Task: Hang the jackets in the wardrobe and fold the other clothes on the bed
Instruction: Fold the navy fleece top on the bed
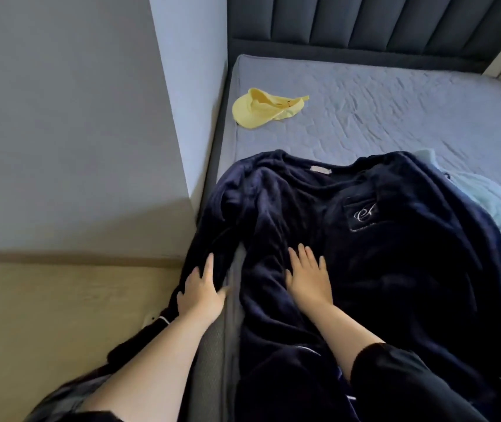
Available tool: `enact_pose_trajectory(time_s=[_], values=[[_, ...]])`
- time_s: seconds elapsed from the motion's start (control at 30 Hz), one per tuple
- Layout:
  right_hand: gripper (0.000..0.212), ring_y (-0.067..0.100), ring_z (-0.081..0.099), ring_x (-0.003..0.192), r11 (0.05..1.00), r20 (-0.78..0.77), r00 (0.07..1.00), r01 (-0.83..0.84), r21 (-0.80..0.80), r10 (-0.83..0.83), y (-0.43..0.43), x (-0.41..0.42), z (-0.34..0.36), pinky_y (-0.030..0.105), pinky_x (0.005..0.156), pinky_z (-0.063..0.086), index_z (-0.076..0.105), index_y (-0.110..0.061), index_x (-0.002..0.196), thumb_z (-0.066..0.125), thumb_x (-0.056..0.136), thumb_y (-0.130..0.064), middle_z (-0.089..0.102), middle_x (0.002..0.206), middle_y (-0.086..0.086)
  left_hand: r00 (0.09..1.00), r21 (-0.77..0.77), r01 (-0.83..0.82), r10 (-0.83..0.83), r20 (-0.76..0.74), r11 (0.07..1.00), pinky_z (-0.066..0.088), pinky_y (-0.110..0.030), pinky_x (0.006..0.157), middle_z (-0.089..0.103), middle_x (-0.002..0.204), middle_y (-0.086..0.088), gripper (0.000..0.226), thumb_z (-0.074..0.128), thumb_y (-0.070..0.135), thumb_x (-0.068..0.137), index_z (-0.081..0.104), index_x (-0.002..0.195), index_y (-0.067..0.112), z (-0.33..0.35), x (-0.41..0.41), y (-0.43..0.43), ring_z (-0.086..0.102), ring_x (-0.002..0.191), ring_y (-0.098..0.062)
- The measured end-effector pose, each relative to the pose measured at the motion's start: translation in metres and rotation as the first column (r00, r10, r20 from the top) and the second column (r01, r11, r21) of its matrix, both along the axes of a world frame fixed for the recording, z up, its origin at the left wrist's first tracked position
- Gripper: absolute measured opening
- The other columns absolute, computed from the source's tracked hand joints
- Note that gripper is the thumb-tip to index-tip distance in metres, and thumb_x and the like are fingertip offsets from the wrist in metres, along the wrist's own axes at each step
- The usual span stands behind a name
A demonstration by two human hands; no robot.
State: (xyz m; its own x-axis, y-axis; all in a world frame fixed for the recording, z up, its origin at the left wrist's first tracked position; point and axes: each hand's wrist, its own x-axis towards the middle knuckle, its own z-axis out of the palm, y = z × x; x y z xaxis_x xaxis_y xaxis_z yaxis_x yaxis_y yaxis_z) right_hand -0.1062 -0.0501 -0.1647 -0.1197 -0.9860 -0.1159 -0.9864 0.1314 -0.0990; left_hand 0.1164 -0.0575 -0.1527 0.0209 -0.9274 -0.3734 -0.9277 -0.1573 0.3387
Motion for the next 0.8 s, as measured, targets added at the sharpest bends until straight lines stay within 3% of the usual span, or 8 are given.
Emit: enact_pose_trajectory(time_s=[0.07,0.13,0.23,0.33,0.4,0.53,0.7,0.8], values=[[0.056,0.017,0.002,0.148,1.0,-0.013,1.0,-0.006,-0.015,0.006,0.001,0.001,0.0,0.04,0.118,0.001,0.015,-0.019,0.152,0.029,0.1,-0.034,0.008,0.16,0.003,0.98,-0.144,-0.177,0.162,-0.114,0.974,0.048,-0.04,0.079,0.058,0.118,-0.012,0.036,0.05,0.017,0.092,0.047,0.128,0.02,0.01,0.014,-0.004,0.056,0.104,-0.033],[0.056,0.017,0.002,0.148,1.0,-0.014,1.0,-0.008,-0.012,0.008,0.002,0.001,0.001,0.04,0.118,0.002,0.015,-0.018,0.152,0.029,0.1,-0.032,0.008,0.16,0.003,0.89,-0.294,-0.443,0.376,-0.257,0.847,0.044,-0.038,0.066,0.064,0.097,-0.015,0.012,0.051,0.007,0.087,0.054,0.098,0.011,0.022,0.034,-0.007,0.059,0.086,-0.037],[0.056,0.017,0.001,0.148,1.0,0.017,1.0,-0.001,-0.001,0.001,0.01,0.005,0.002,0.039,0.118,0.002,0.015,-0.017,0.152,0.031,0.1,-0.03,0.007,0.161,0.004,0.606,-0.23,-0.784,0.627,-0.49,0.577,0.045,-0.045,0.089,0.055,0.127,-0.019,0.04,0.055,0.007,0.088,0.049,0.127,0.012,0.033,0.071,-0.02,0.052,0.115,-0.038],[0.056,0.018,-0.002,0.148,1.0,0.013,1.0,0.019,0.023,-0.02,0.023,0.011,0.003,0.04,0.118,0.002,0.012,-0.017,0.152,0.03,0.1,-0.029,0.003,0.161,0.005,0.86,-0.396,-0.51,0.459,-0.223,0.764,0.029,-0.049,0.109,0.025,0.154,-0.015,0.075,0.061,0.011,0.085,0.023,0.149,0.017,0.04,0.079,-0.024,0.027,0.138,-0.035],[0.056,0.019,-0.003,0.148,0.999,-0.008,1.0,0.024,0.023,-0.024,0.032,0.016,0.002,0.042,0.118,0.003,0.012,-0.017,0.152,0.029,0.101,-0.029,0.002,0.161,0.006,0.985,-0.471,-0.165,0.123,-0.12,0.866,0.026,-0.043,0.111,0.029,0.152,-0.01,0.064,0.058,0.01,0.086,0.034,0.146,0.015,0.034,0.062,-0.013,0.028,0.138,-0.03],[0.055,0.02,-0.003,0.148,0.997,0.03,0.997,0.076,-0.021,-0.075,0.051,0.024,-0.002,0.044,0.118,0.004,0.016,-0.016,0.151,0.031,0.099,-0.025,0.003,0.161,0.007,0.913,-0.328,0.245,-0.331,-0.24,0.913,0.038,-0.031,0.095,0.05,0.126,0.001,0.033,0.045,0.022,0.098,0.056,0.128,0.015,0.007,0.014,0.025,0.045,0.119,-0.02],[0.055,0.021,0.004,0.148,0.985,0.103,0.986,0.142,-0.094,-0.132,0.079,0.03,-0.018,0.045,0.117,0.004,0.027,-0.011,0.149,0.039,0.095,-0.01,0.012,0.159,0.01,0.938,-0.102,0.183,-0.205,-0.281,0.978,0.036,-0.028,0.074,0.043,0.122,0.002,0.055,0.043,0.056,0.093,0.051,0.131,0.017,-0.001,-0.017,0.03,0.049,0.095,-0.016],[0.057,0.021,0.004,0.148,0.979,0.067,0.981,0.188,-0.082,-0.183,0.072,0.035,-0.027,0.044,0.118,0.002,0.025,-0.011,0.149,0.039,0.094,-0.01,0.011,0.159,0.01,0.946,-0.073,0.189,-0.201,-0.253,0.979,0.035,-0.028,0.071,0.041,0.11,0.003,0.046,0.051,0.055,0.089,0.061,0.116,0.018,-0.005,-0.022,0.026,0.048,0.09,-0.016]])
